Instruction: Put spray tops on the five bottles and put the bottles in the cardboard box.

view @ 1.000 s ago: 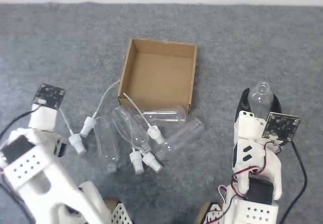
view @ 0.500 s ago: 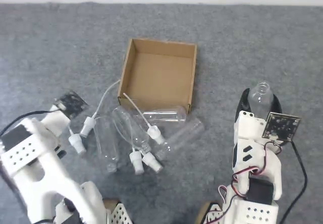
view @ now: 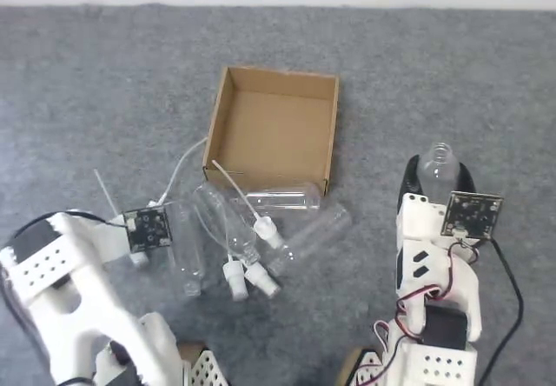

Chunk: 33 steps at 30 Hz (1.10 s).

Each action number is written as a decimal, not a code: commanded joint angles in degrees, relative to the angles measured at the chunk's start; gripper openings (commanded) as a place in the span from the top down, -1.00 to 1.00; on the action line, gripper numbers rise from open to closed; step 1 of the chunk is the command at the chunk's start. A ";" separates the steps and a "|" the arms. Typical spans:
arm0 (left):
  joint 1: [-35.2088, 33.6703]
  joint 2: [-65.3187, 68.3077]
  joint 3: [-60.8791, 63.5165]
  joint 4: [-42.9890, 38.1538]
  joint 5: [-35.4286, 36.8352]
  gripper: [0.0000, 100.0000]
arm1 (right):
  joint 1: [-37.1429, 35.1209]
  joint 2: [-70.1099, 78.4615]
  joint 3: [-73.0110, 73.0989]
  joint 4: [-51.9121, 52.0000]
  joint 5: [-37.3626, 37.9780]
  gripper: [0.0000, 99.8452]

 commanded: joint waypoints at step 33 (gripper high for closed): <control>15.30 0.26 11.21 -17.23 -4.66 0.57 | -0.40 -0.92 -0.97 -1.80 0.70 0.83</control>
